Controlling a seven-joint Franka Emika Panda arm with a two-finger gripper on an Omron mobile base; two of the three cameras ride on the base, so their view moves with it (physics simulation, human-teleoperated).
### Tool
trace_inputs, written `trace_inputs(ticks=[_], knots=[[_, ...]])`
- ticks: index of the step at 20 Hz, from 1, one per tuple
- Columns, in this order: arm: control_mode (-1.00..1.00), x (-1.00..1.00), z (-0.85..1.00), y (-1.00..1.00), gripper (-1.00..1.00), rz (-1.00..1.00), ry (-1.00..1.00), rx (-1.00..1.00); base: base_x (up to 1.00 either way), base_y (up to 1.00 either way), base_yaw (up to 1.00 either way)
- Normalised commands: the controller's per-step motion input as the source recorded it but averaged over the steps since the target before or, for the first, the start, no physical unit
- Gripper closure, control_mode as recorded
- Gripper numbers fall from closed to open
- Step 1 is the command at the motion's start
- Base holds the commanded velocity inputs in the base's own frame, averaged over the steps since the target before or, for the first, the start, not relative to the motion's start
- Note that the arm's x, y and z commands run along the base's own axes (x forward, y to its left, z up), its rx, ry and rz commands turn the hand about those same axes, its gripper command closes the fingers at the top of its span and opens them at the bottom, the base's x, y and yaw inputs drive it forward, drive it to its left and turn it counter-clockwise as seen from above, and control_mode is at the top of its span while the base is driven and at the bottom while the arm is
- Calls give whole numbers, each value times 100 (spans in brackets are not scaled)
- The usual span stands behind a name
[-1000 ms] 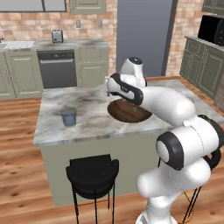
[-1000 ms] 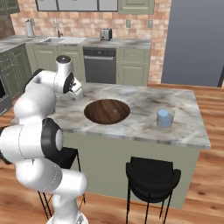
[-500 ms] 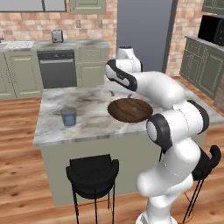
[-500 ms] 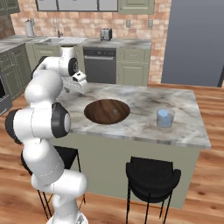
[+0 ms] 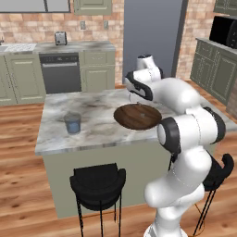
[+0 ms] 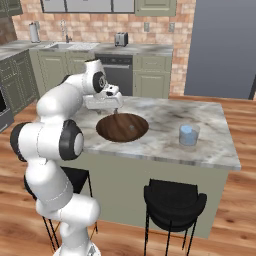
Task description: There are four ice cubes in the ice bowl. Place two ice cubes in each glass of water.
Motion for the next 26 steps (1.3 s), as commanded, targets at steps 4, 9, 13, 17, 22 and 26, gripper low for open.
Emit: trace_inputs(ticks=[4,9,13,17,22,26], knots=[[-100,0,-23,-92,-100,29,-14,-2,0,0,0],[-100,44,-18,-24,-100,9,-5,2,0,0,0],[-100,70,-20,0,-100,6,-3,3,0,0,0],[-100,76,-13,3,-100,0,0,2,0,0,0],[-100,46,-17,0,-100,0,0,2,0,0,0],[-100,12,-37,3,-100,1,0,1,0,0,0]])
